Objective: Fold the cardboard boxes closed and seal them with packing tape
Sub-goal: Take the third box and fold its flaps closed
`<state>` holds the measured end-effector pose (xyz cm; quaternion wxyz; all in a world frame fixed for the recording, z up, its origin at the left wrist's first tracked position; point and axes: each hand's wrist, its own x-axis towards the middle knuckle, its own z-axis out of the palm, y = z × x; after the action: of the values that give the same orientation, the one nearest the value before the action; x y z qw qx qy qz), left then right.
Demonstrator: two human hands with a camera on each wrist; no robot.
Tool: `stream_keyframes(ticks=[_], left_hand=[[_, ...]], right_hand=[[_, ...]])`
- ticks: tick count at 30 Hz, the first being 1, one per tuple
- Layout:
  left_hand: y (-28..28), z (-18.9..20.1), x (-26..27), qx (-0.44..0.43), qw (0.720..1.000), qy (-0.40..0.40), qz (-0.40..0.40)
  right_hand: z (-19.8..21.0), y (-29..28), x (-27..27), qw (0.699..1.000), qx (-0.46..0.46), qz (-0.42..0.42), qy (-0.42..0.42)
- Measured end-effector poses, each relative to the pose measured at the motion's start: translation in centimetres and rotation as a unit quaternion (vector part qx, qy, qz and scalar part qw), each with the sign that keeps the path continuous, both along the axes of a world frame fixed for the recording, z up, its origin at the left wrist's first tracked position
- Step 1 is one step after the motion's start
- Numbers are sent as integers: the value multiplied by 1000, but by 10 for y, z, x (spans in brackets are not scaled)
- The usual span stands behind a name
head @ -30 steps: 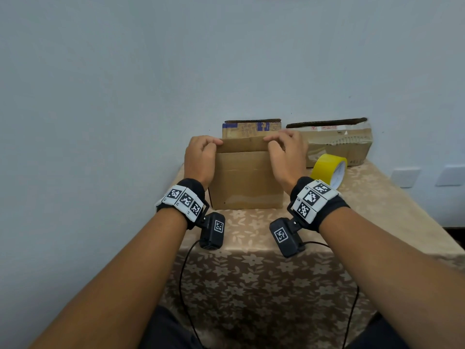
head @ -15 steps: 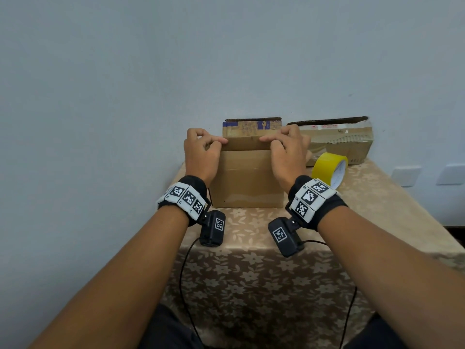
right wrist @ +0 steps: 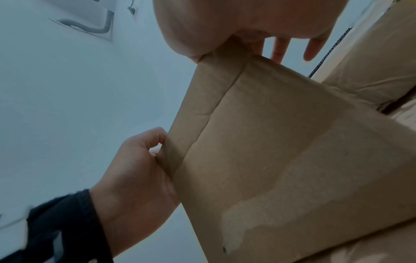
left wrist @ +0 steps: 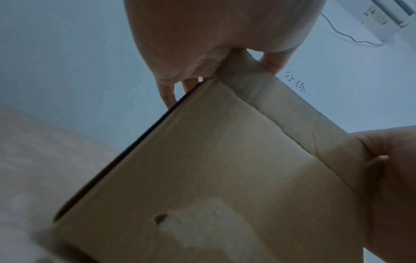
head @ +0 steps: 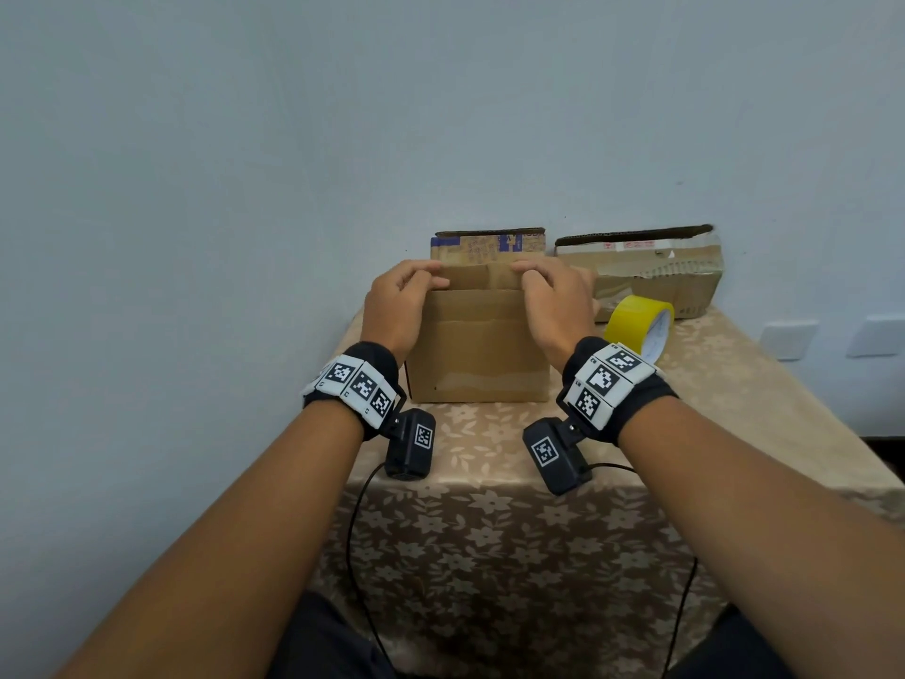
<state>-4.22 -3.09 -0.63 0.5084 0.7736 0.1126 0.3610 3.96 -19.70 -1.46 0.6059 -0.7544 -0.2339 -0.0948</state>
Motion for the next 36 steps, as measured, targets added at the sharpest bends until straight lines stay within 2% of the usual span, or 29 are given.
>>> stream_keyframes(ticks=[6,12,14,16,22,24,29,32,36], left_hand=[[7,-5,3,3,998,13,56],[10,-6,9,100,986,43,124],[13,-9,9,112,982,60,139],[15,-10,8,102,984,76,127],[12,-8,7,47,979,171,104],[9,-6,6,38,974,202,95],[11,-6,7,50,985,123,109],[15,-11,7,47,985,119,111],[15,-10,9,65,981,139,117]], right_hand=[[-7,7,5,1000,11,0,11],[-13,7,14,997,65,-29,-9],[-16,8,20,998,47,-48,3],[-19,10,21,997,19,-62,31],[-19,13,22,993,26,-43,109],[-19,13,24,991,55,-38,117],[-17,11,19,984,142,-15,112],[-19,14,20,990,107,-11,94],[-19,17,17,989,90,-14,120]])
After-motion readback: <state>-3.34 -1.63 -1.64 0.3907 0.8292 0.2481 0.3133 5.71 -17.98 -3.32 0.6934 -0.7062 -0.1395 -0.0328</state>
